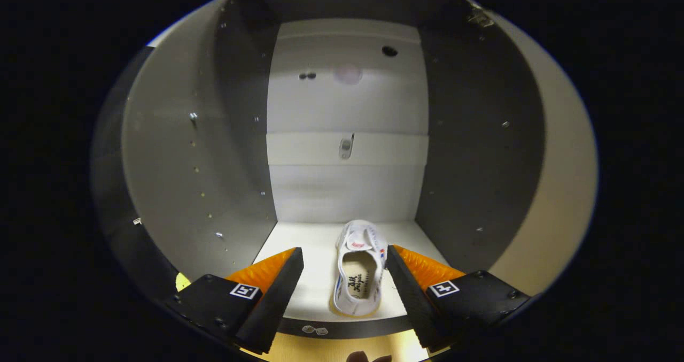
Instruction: Open the shoe cabinet door, grab the shoes and put them into the shoe cabinet, then close the shoe cabinet door.
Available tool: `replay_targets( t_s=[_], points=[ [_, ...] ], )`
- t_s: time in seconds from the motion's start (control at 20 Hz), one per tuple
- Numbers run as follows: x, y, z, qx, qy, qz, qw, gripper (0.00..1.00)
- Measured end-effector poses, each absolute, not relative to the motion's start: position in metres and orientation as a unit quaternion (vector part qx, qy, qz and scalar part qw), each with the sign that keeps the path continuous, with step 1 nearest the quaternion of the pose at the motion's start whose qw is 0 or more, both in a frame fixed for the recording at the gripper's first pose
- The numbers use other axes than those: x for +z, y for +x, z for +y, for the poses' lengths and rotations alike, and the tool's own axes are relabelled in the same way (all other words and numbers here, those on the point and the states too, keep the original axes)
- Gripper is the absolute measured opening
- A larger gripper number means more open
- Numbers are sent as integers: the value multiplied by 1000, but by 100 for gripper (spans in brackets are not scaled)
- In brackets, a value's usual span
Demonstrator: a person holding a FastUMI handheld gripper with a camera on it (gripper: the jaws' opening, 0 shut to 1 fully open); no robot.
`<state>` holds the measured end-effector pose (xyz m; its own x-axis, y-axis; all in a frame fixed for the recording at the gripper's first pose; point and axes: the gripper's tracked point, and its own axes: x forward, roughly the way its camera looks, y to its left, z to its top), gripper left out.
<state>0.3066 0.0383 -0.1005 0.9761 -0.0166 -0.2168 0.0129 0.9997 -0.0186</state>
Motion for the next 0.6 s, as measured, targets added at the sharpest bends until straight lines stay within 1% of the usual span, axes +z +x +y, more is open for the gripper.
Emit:
replay_targets(
  t_s=[0.35, 0.6],
  points=[
    [-39, 175, 18, -18, -7, 36, 999, 98],
    [-24, 93, 2, -22, -4, 24, 999, 98]
  ],
)
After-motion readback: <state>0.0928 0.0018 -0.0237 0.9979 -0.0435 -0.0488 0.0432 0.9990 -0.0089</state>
